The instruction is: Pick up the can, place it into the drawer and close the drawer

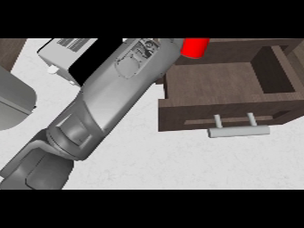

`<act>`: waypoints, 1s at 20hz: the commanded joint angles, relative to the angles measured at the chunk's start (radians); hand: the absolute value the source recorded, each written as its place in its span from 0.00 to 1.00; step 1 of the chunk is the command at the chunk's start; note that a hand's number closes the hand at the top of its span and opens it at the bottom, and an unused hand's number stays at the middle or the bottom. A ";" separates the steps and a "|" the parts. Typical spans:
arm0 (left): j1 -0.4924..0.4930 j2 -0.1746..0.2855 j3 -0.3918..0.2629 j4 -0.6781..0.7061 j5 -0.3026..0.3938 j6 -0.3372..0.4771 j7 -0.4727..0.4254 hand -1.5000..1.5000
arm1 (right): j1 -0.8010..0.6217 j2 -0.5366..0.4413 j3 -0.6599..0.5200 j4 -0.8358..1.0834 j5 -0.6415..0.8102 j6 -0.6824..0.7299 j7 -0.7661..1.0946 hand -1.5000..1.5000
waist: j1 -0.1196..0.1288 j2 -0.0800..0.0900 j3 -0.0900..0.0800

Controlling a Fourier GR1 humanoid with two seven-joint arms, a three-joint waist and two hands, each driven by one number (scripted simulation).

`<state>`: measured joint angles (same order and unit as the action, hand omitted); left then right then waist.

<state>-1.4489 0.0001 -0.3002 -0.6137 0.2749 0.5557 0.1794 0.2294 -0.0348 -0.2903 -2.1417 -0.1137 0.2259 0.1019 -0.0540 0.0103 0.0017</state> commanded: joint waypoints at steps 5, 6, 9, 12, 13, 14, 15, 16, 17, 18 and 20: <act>-0.056 0.000 -0.033 0.166 0.102 -0.012 -0.092 1.00 | -0.030 0.011 0.048 -0.013 0.051 -0.020 0.033 0.00 | -0.023 0.009 0.000; -0.039 0.000 -0.077 0.149 0.110 -0.002 -0.092 1.00 | -0.067 -0.003 0.019 0.014 0.021 -0.024 0.031 0.00 | -0.015 0.006 0.000; -0.044 0.000 -0.113 0.184 0.126 0.026 -0.137 1.00 | -0.081 0.032 0.078 0.043 0.090 -0.043 0.001 0.00 | -0.035 0.012 0.001; -0.099 0.000 -0.139 0.208 0.135 0.071 -0.101 1.00 | -0.148 -0.041 -0.013 0.068 0.009 -0.032 0.046 0.00 | -0.038 0.011 0.002; -0.026 0.000 -0.137 0.219 0.153 0.051 -0.157 1.00 | -0.074 0.000 0.022 0.012 0.015 -0.020 0.013 0.00 | -0.042 0.011 0.001; 0.000 0.000 -0.190 0.191 0.159 0.064 -0.148 1.00 | -0.061 -0.013 0.008 0.019 -0.010 -0.004 0.030 0.00 | -0.050 0.009 0.001; -0.023 0.000 -0.167 0.210 0.162 0.059 -0.171 1.00 | -0.093 -0.041 -0.032 0.069 -0.022 0.001 0.002 0.00 | -0.040 0.011 0.001; -0.002 0.000 -0.196 0.201 0.176 0.101 -0.172 1.00 | -0.076 -0.016 0.018 0.009 0.008 -0.013 0.042 0.00 | -0.069 0.015 0.001; -0.011 0.000 -0.206 0.219 0.170 0.076 -0.181 1.00 | -0.113 -0.011 0.029 0.031 0.018 -0.025 0.040 0.00 | -0.053 0.016 0.001; -0.032 0.000 -0.232 0.201 0.177 0.093 -0.132 1.00 | -0.068 0.004 0.031 0.024 0.033 -0.026 0.025 0.00 | -0.047 0.009 0.001; 0.025 0.000 -0.236 0.217 0.191 0.083 -0.199 1.00 | -0.099 -0.026 0.021 -0.018 0.003 -0.018 0.068 0.00 | -0.065 0.017 0.001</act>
<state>-1.4609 0.0001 -0.4974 -0.4034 0.4427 0.6282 0.0153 0.1416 -0.0505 -0.2731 -2.1272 -0.1021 0.2082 0.1384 -0.1046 0.0231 0.0029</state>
